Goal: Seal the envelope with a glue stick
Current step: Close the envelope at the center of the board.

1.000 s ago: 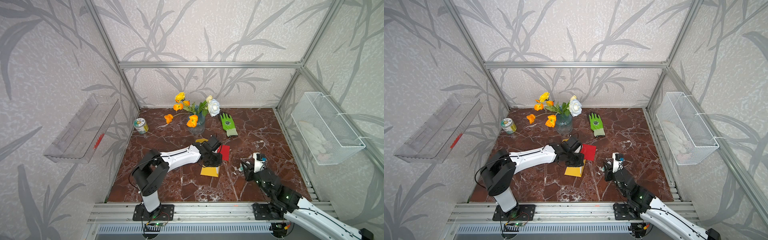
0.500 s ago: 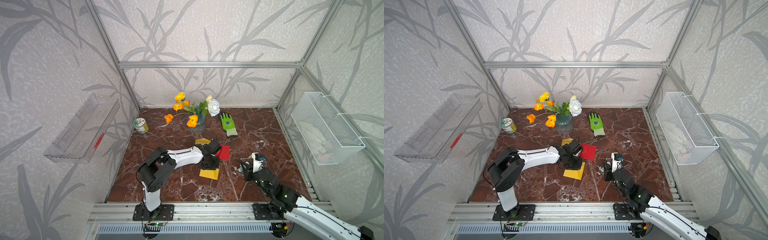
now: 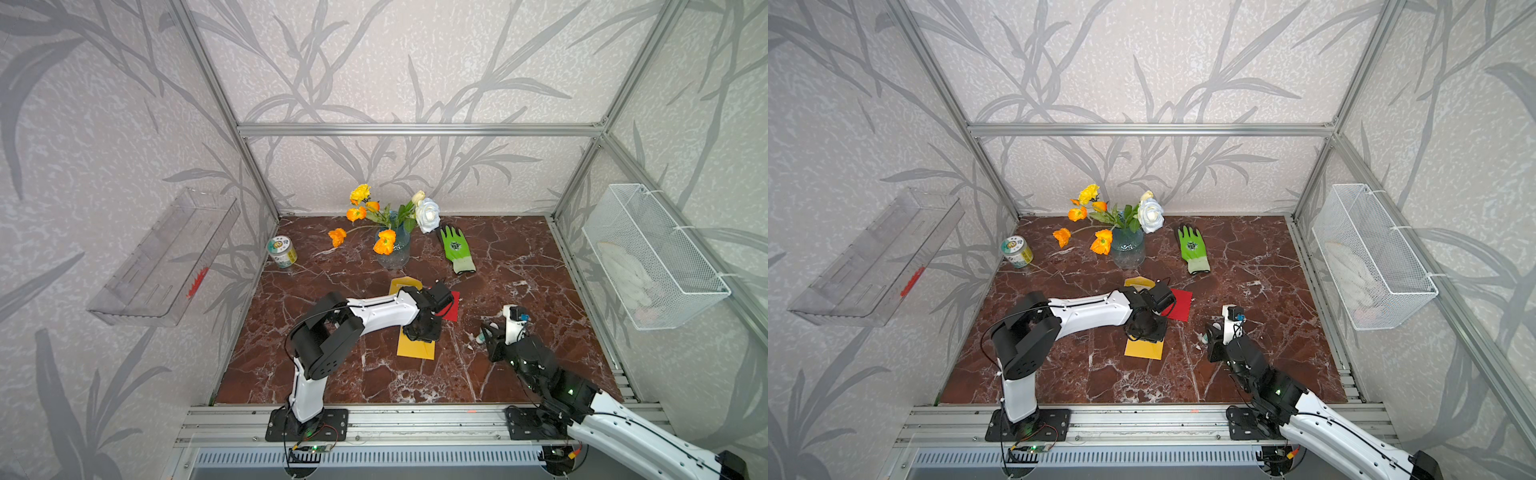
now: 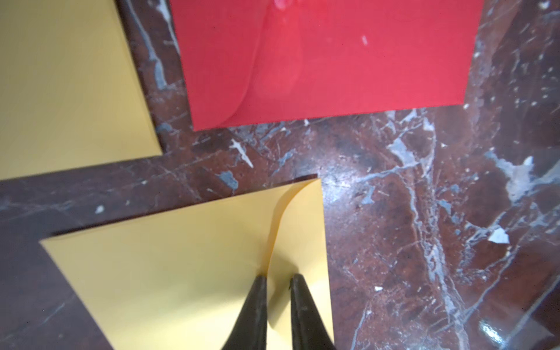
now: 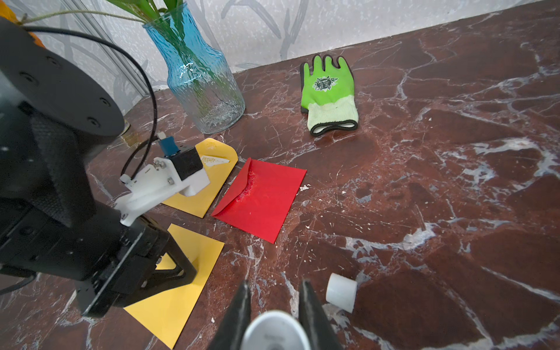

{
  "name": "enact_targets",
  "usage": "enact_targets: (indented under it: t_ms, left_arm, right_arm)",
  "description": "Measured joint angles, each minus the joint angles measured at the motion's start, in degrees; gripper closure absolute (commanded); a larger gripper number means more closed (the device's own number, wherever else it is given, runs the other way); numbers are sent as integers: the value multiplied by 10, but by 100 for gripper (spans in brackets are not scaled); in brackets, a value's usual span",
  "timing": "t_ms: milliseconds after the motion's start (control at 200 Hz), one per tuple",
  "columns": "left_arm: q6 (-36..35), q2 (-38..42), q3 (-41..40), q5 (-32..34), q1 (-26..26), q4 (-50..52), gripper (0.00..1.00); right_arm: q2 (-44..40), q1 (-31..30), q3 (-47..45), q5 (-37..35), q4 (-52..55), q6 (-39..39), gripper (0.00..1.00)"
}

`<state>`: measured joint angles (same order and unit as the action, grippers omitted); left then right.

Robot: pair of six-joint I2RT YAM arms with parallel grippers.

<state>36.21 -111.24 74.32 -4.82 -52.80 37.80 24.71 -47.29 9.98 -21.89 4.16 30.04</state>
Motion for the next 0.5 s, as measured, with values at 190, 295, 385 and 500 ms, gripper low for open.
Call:
enact_targets:
  t_ms: [190, 295, 385, 500]
  left_arm:
    - [-26, -47, 72, 82, -29, 87, 83]
    - [-38, -68, 101, 124, -42, 127, 78]
    - [-46, -79, 118, 153, -49, 152, 67]
    - [-55, -87, 130, 184, -55, 180, 63]
  right_arm:
    - [-2, 0, 0, 0, 0, 2, 100]
    - [-8, 0, 0, -1, 0, 2, 100]
    - [-14, 0, 0, -1, 0, 3, 100]
    - [-23, 0, 0, -2, 0, 4, 100]
